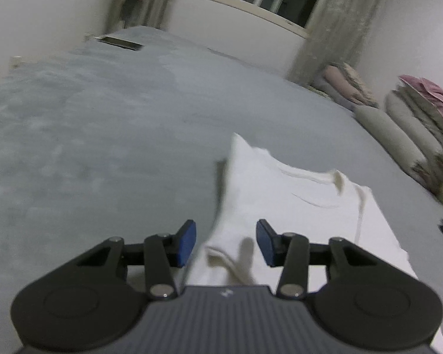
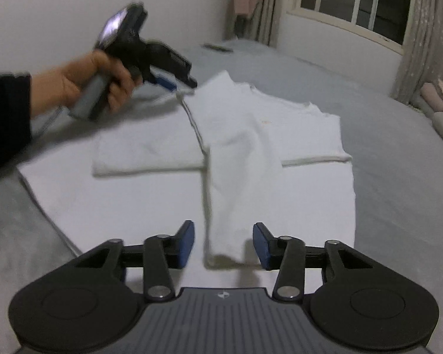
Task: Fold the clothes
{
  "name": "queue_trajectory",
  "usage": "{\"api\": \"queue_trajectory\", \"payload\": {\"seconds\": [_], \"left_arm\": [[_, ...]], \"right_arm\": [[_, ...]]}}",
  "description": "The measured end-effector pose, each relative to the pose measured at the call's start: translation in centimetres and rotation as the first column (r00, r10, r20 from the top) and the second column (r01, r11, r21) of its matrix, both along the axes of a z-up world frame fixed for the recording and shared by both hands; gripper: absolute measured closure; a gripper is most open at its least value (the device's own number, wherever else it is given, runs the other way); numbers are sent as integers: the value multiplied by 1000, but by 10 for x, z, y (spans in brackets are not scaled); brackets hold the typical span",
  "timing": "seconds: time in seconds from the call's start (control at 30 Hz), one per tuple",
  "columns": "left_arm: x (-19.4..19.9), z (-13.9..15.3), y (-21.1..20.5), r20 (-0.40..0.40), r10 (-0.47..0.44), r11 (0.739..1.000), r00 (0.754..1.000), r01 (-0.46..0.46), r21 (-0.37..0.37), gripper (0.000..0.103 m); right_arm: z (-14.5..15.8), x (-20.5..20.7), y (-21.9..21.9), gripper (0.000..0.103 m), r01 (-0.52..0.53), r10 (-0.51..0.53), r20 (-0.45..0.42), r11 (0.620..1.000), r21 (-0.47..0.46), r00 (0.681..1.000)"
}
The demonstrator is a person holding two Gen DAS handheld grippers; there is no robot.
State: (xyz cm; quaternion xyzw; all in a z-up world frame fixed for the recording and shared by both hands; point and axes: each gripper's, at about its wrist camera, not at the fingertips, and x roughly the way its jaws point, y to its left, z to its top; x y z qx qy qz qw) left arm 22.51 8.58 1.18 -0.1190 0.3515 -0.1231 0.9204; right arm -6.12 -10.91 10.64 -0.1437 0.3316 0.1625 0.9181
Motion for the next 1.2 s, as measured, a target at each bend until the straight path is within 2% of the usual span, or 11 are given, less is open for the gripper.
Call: {"api": "queue_trajectory", "payload": {"seconds": [0.03, 0.13, 0.33, 0.47, 0.53, 0.67, 0.73, 0.83, 1.0, 1.13, 1.2], "left_arm": [[2, -3, -3, -13, -2, 999, 1000, 2, 38, 87], [3, -4, 1, -17, -7, 1000, 1000, 8, 28, 90], [3, 0, 26, -27, 25, 999, 999, -27, -43, 92], [6, -8, 28, -52, 37, 998, 998, -40, -40, 91], [5, -7, 26, -48, 39, 999, 998, -40, -29, 91], [4, 0, 27, -36, 73, 997, 997, -73, -6, 91], [4, 6, 29, -20, 107, 994, 994, -106, 41, 91], [4, 15, 34, 12, 131, 991, 991, -131, 32, 91], [10, 33, 0, 89, 49, 999, 995, -50, 13, 91], [40, 31, -39, 76, 22, 996, 997, -28, 81, 85], [60, 26, -49, 85, 51, 984, 995, -64, 165, 82]], "right_arm": [[-2, 1, 1, 82, 3, -3, -3, 1000, -12, 1000], [0, 0, 4, 96, 12, -11, 14, 999, -32, 1000], [18, -14, -5, 96, -29, 33, 80, 998, -56, 996], [-7, -9, 14, 95, -87, 88, -4, 981, -176, 996], [-6, -11, 19, 92, -89, 91, 2, 978, -190, 996], [12, -13, -1, 88, -109, 109, -8, 994, -23, 994], [22, -12, -15, 87, -83, 83, 10, 994, 65, 997], [30, -7, -29, 85, -24, 18, 41, 989, 149, 999], [23, 11, -29, 85, 86, -91, 29, 986, 141, 995], [23, 12, -20, 85, 74, -81, 50, 989, 131, 995], [22, 11, -18, 85, 65, -72, 57, 991, 118, 996]]}}
